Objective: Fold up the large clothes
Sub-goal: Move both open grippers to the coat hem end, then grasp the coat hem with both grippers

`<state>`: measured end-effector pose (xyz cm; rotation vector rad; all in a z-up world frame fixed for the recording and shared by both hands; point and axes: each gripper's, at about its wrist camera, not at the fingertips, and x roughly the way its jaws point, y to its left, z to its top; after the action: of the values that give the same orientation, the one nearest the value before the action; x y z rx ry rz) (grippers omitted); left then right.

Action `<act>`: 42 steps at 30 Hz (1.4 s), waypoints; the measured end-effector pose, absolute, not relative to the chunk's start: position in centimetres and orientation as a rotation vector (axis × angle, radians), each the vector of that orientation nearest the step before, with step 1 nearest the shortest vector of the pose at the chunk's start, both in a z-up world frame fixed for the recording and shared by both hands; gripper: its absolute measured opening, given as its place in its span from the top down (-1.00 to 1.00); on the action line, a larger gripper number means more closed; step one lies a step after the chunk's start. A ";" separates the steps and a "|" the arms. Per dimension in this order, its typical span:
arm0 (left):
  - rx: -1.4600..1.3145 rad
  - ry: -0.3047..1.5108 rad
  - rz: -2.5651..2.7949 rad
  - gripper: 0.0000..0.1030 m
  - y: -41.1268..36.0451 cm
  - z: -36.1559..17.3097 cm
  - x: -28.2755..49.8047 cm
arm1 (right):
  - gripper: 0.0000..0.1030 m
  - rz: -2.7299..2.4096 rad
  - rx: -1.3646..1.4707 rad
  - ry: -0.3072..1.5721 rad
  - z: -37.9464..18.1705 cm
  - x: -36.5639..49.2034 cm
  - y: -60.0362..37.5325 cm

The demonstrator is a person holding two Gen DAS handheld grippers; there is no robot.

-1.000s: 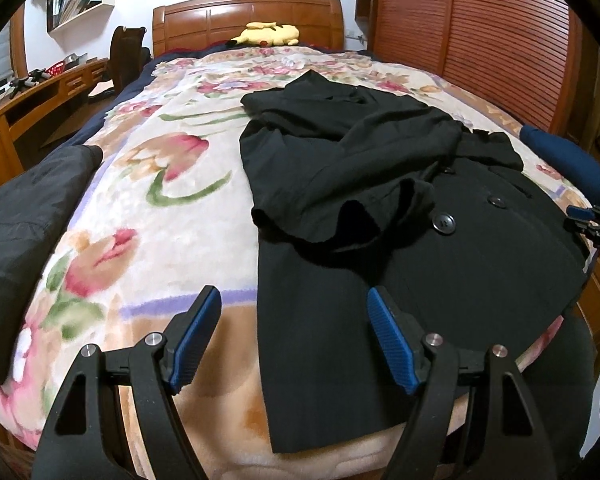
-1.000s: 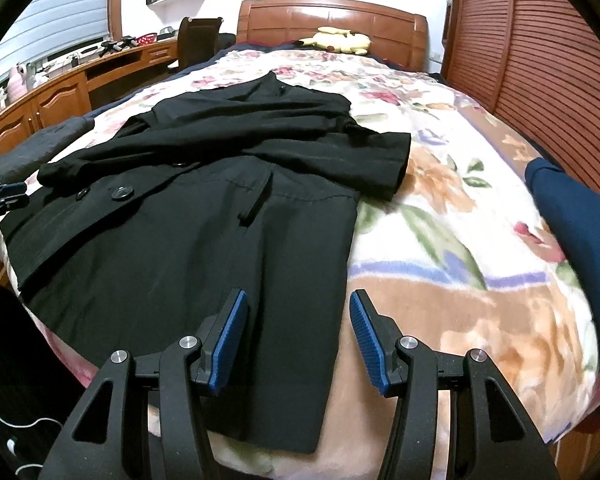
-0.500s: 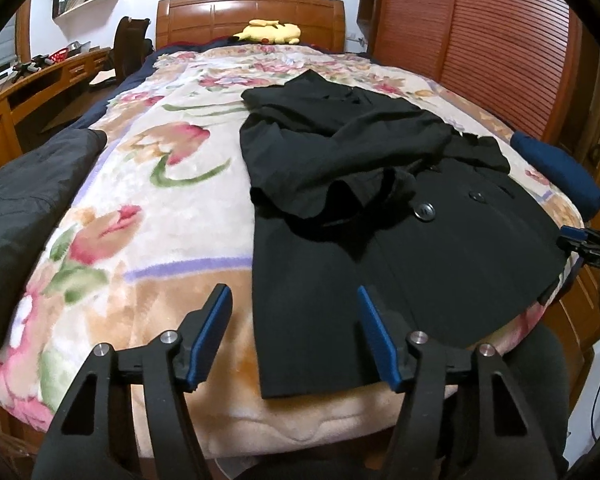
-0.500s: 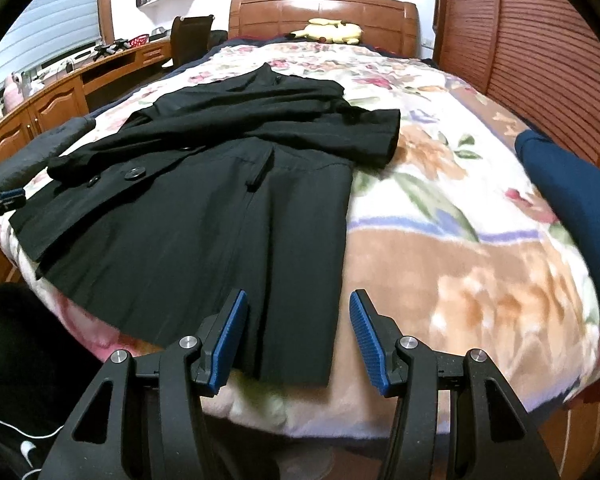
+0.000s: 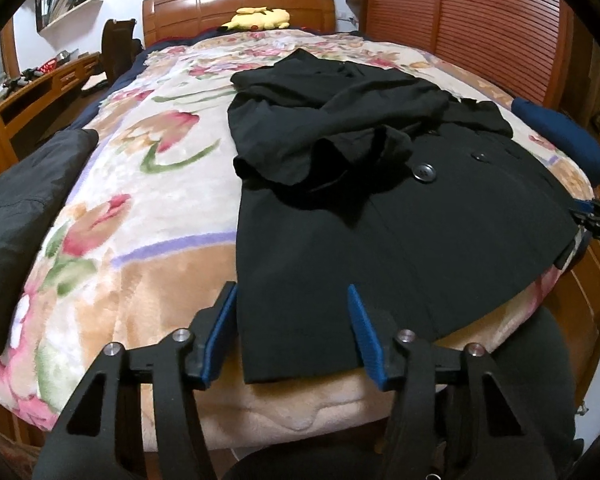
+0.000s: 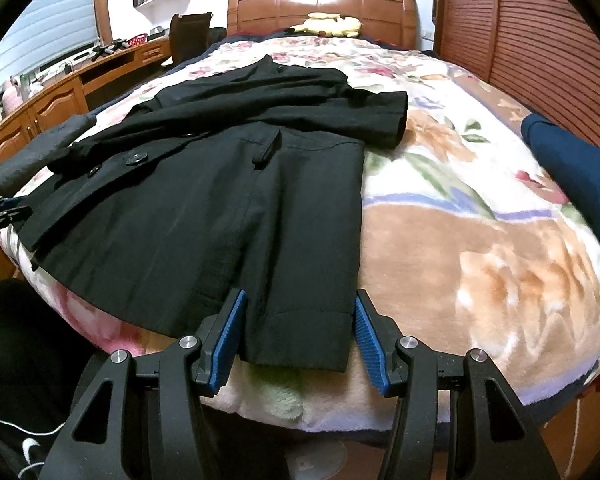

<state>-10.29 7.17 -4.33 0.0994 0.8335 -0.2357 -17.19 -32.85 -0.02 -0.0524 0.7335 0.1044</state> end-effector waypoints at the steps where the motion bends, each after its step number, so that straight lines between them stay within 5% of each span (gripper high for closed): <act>1: 0.106 0.831 -0.231 0.06 7.0 -4.4 -10.5 | -0.07 0.105 -0.059 0.731 0.0 -17.2 -32.7; 10: 0.079 0.827 -0.231 0.45 7.6 -4.2 -10.5 | 0.31 0.147 -0.085 0.716 -0.1 -17.1 -32.1; 15: 0.077 0.825 -0.229 0.50 7.7 -4.3 -10.5 | 0.64 0.165 -0.094 0.698 0.1 -16.9 -31.7; 26: 0.086 0.865 -0.245 0.49 7.3 -4.4 -10.1 | 0.75 0.133 -0.134 0.636 1.4 -16.7 -30.6; 28: 0.088 0.855 -0.271 0.80 6.9 -4.0 -10.4 | 0.78 0.133 -0.135 0.616 1.8 -17.0 -30.7; 30: 0.095 0.834 -0.273 0.83 6.6 -3.5 -10.8 | 0.81 0.127 -0.139 0.598 2.2 -17.2 -30.7; 42: 0.044 0.524 -0.302 0.86 5.9 6.8 -14.6 | 0.85 0.110 -0.163 0.430 7.9 -20.2 -31.1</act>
<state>-14.57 5.95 6.78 0.0442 0.5240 -0.3015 -20.20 -31.14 7.88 -0.1631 0.4300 0.1101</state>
